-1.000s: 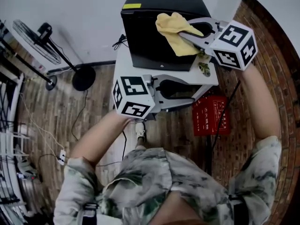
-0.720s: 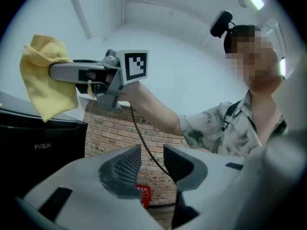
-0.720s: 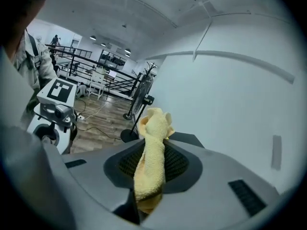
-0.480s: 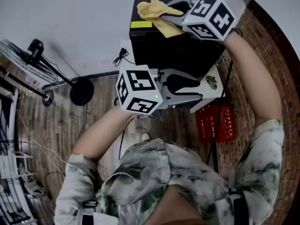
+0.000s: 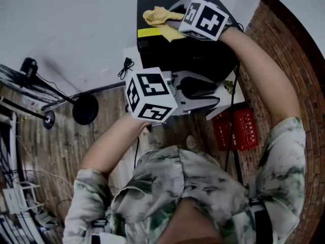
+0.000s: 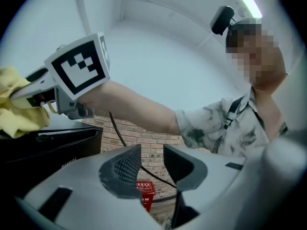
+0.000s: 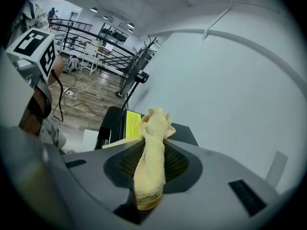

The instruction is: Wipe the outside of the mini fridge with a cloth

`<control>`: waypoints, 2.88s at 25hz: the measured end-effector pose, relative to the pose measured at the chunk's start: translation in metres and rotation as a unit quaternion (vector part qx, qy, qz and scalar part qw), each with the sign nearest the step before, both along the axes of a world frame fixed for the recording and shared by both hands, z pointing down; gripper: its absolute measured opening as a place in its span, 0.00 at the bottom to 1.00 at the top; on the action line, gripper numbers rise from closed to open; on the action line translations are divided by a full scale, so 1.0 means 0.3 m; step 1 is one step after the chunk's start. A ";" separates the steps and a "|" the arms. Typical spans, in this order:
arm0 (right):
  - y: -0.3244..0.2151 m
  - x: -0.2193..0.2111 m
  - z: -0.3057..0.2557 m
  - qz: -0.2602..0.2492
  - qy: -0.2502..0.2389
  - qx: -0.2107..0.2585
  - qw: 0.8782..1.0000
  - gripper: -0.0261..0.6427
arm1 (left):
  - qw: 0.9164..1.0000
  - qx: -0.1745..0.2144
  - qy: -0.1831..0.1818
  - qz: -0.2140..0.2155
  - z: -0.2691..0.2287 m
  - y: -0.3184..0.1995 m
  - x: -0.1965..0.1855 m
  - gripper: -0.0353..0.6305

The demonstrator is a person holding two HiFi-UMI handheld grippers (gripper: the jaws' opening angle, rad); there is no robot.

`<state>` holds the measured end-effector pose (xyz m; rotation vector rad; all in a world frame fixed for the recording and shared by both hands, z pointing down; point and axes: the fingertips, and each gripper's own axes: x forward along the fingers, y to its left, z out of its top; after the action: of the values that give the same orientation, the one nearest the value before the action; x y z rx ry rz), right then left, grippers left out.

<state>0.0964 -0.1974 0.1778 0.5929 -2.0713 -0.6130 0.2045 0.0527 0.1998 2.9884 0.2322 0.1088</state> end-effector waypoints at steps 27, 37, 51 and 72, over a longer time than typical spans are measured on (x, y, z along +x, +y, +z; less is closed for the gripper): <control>-0.315 0.825 0.058 0.181 0.074 0.045 0.980 0.18 | 0.999 0.015 -0.013 0.045 0.030 -0.160 0.230 0.26; -0.339 0.365 -0.062 0.054 0.036 0.074 0.995 0.18 | 0.999 0.018 -0.027 0.031 0.050 -0.191 0.245 0.26; -0.477 0.025 0.049 -0.011 0.117 0.088 0.989 0.18 | 0.999 0.011 -0.031 -0.014 0.083 -0.237 0.134 0.26; -0.574 0.773 0.074 0.208 0.183 0.048 0.960 0.18 | 0.999 0.000 -0.021 0.042 0.099 -0.197 0.152 0.26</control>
<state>0.3283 -0.3697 0.2001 0.8725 -1.5183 -0.5293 0.2501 -0.0063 0.2295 2.9740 0.3526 0.1797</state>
